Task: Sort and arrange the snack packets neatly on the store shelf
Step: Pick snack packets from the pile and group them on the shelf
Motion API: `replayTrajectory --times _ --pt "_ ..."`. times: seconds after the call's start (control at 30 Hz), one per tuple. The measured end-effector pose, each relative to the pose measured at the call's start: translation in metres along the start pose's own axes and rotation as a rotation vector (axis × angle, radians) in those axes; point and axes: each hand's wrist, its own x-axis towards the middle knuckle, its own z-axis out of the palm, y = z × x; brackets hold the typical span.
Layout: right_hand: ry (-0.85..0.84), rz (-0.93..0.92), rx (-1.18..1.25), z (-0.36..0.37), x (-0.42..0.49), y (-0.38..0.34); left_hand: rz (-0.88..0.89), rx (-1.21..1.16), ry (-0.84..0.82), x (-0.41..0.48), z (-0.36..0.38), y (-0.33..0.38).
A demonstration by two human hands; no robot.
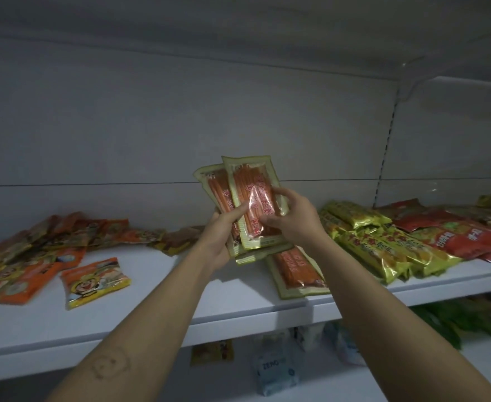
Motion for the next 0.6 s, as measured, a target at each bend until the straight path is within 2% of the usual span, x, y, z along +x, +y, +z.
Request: replayTrajectory --times 0.17,0.4,0.6 --pt "0.098 -0.002 0.045 -0.018 0.015 0.022 -0.022 0.0 -0.074 0.011 0.017 -0.007" --pt "0.092 -0.038 -0.074 -0.04 0.034 0.034 0.035 0.112 0.04 0.032 0.037 -0.018" --pt "0.07 0.015 -0.104 -0.045 0.047 0.051 0.017 0.097 0.075 0.046 0.038 -0.029"
